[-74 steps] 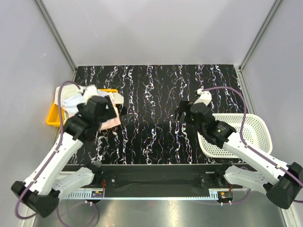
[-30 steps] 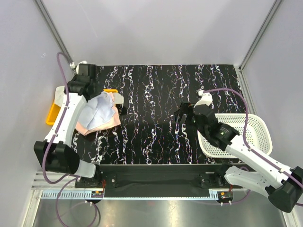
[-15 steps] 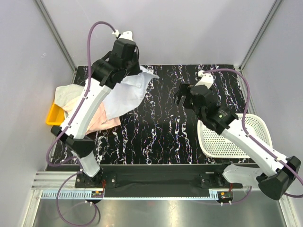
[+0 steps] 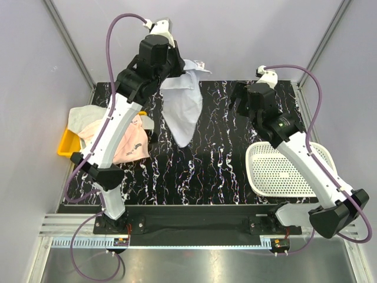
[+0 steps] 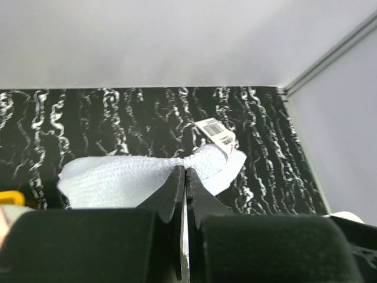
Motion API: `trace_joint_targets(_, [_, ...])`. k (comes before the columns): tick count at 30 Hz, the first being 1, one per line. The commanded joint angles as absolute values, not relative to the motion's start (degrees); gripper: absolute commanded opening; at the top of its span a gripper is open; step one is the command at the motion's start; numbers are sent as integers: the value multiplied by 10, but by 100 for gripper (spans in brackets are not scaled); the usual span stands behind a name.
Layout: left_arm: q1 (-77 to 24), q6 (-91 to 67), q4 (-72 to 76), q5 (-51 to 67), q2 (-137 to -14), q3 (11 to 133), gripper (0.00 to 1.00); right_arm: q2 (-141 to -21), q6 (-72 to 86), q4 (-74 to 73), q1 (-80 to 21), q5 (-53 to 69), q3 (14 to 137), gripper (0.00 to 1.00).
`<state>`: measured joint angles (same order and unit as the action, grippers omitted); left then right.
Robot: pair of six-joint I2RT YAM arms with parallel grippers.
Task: Fold and stack the towels
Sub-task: Move the towel to the center of the board
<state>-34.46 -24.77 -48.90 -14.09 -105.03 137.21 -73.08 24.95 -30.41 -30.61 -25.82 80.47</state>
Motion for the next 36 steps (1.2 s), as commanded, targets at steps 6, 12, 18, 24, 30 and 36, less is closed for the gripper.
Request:
trace_joint_targets(6, [-366, -290, -277, -105, -873, 985, 0, -730, 231, -311, -299, -258, 795, 100])
trace_joint_targets(12, [-439, -380, -249, -161, -725, 709, 0, -711, 253, -285, -298, -218, 716, 100])
trace_joint_targets(18, [-581, -539, -324, -225, -645, 527, 0, -727, 276, -258, -299, -187, 645, 100])
trace_joint_targets(24, [-690, -670, -376, -260, -596, 429, 0, -780, 302, -214, -301, -128, 606, 100])
trace_joint_targets(30, [-690, -633, -400, -296, -613, 475, 0, -800, 331, -190, -357, -119, 589, 94])
trace_joint_targets(36, [-690, -550, -326, -230, -706, 499, 2, -702, 380, -188, -390, -123, 496, 92])
